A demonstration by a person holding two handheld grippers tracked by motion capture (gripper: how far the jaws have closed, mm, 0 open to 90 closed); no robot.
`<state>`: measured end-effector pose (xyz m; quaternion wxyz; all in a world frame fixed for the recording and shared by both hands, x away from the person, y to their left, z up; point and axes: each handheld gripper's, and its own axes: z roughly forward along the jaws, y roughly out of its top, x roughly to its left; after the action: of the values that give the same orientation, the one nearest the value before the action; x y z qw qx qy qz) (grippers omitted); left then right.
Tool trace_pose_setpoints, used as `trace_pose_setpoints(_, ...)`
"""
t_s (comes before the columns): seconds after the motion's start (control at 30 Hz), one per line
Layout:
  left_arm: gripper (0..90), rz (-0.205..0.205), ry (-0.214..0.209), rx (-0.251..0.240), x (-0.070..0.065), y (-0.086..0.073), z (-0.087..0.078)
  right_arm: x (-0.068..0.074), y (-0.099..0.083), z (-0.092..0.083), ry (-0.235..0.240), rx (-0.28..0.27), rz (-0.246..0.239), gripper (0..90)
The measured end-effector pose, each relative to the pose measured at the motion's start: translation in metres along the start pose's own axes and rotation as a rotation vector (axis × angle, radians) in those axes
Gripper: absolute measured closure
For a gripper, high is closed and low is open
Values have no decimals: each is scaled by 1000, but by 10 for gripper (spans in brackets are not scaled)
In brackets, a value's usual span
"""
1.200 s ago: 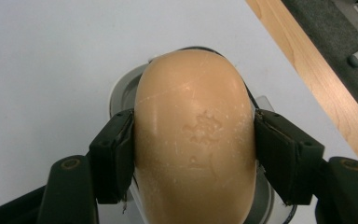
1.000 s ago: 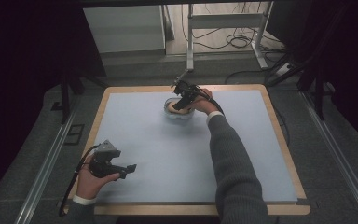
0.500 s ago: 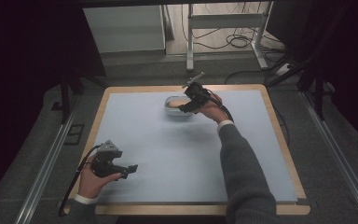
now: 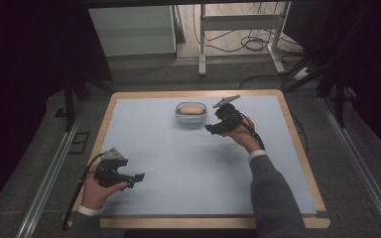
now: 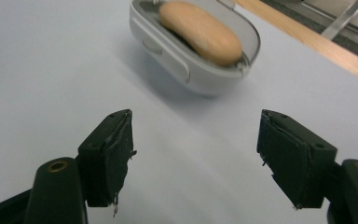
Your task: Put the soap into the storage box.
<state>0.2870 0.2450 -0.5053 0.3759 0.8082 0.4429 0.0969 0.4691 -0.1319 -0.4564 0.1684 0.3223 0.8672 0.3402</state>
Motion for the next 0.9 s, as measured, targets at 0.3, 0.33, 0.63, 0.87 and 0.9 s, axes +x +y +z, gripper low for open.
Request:
trace_pose_setpoints(0.3,76,4,5,15,-3,0,3,6,-53,-34,-36,-32,45,257)
trace_pose_setpoints(0.33,76,6,5,14,-4,1,2,7,-58,-38,-40,-40,54,256)
trace_pose_setpoints(0.63,75,10,14,13,-4,1,1,24,-113,-81,-61,-118,93,242)
trace_pose_setpoints(0.87,75,17,16,11,-6,2,0,36,-135,-103,-94,-137,80,221)
trace_pose_setpoints(0.9,75,17,17,10,-6,2,0,37,-135,-105,-97,-143,80,223)
